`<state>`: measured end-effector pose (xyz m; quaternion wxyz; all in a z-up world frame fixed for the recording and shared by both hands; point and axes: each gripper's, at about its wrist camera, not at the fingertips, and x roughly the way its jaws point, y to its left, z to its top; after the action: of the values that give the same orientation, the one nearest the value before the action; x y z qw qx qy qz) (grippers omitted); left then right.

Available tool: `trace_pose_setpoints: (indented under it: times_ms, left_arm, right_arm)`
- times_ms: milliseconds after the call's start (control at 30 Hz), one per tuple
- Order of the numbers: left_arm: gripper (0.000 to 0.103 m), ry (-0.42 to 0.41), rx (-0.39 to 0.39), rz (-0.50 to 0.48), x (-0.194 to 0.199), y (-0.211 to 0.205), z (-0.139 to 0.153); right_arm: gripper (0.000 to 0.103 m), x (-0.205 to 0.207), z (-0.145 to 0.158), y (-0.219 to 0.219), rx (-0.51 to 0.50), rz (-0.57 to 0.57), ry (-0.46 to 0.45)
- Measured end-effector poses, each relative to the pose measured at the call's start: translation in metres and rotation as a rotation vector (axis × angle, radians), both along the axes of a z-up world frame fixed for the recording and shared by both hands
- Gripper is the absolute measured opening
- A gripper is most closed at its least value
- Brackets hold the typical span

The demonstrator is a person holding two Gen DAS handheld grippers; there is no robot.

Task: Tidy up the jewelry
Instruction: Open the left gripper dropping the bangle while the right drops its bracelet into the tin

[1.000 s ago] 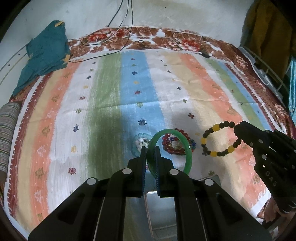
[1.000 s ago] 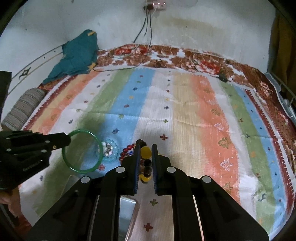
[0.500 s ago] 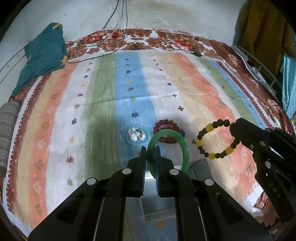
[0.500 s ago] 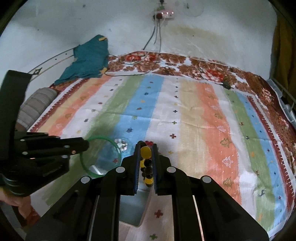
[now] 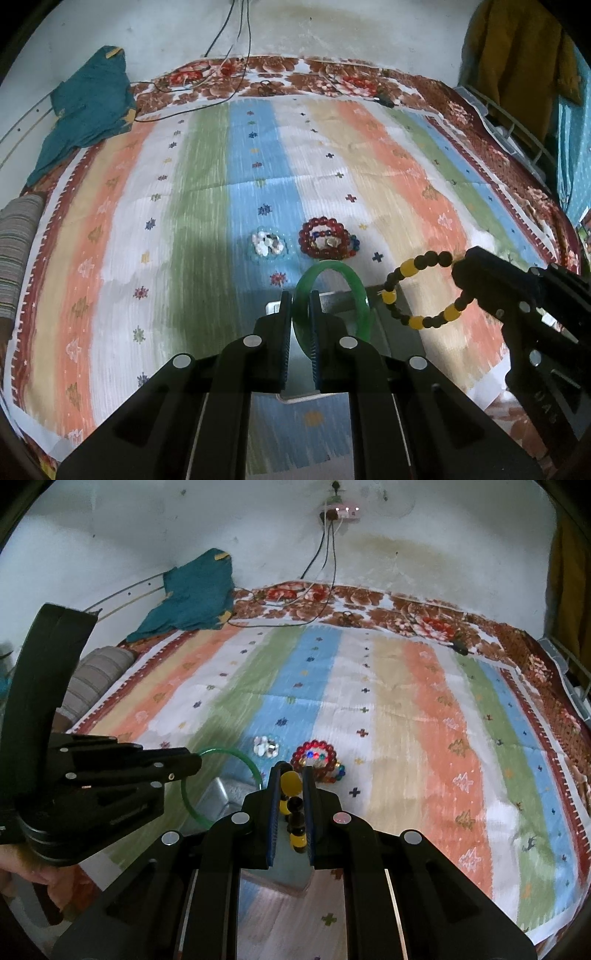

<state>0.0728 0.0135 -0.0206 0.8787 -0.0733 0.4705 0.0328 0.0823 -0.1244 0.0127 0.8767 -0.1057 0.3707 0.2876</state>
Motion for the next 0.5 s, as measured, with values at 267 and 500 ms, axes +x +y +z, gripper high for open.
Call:
trace_pose_setpoints:
  times_ms: [267, 500]
  left_arm:
    - [0.023, 0.077, -0.044, 0.007, 0.000, -0.001, -0.013]
    - [0.050, 0.069, -0.008, 0.077, 0.003, 0.014, -0.012]
  right_arm:
    - [0.031, -0.004, -0.010, -0.003, 0.001, -0.003, 0.039]
    - [0.053, 0.015, -0.018, -0.012, -0.016, -0.069, 0.058]
